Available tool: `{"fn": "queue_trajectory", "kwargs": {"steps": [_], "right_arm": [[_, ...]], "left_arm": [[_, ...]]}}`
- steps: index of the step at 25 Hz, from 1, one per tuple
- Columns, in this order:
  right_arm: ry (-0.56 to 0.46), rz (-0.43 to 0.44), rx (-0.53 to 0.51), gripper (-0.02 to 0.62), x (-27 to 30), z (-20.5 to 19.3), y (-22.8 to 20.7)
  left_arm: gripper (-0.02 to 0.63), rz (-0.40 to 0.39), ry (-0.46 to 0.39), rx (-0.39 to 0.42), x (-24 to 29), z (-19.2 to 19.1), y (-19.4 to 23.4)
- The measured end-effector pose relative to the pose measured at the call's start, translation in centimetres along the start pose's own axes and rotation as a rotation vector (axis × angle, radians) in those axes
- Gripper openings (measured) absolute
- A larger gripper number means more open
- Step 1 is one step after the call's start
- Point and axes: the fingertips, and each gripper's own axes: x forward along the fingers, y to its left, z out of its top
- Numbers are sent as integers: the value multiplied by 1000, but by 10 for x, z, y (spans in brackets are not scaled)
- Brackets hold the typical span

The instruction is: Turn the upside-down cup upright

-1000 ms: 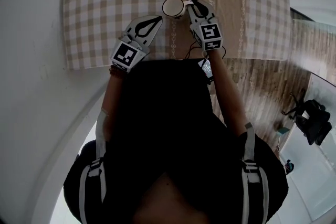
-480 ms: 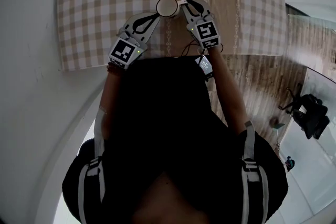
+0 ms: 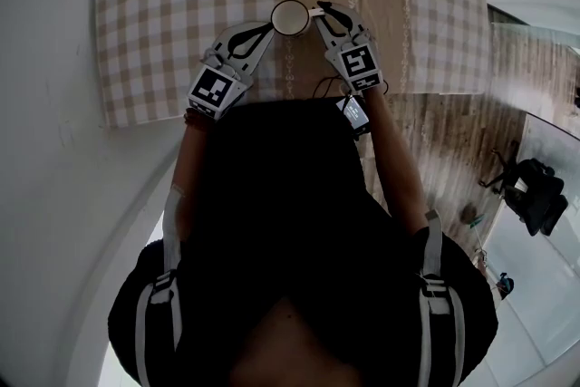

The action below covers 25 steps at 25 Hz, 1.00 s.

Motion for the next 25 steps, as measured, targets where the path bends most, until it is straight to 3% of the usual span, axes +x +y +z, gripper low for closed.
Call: {"fn": "queue_trajectory", "kwargs": {"steps": [6,19,25], "right_arm": [[39,-5,-19,58,-10,-17,2],[46,-12,94,58,-14,-34,-2],[75,27,171,65,-14,-38,-1]], "left_arm": [[3,-11,-1,-1,0,-3,-2],[3,-19,-4,-8,1,-5,-4],[3,-29,-2,-13,0,-8,-8]]}}
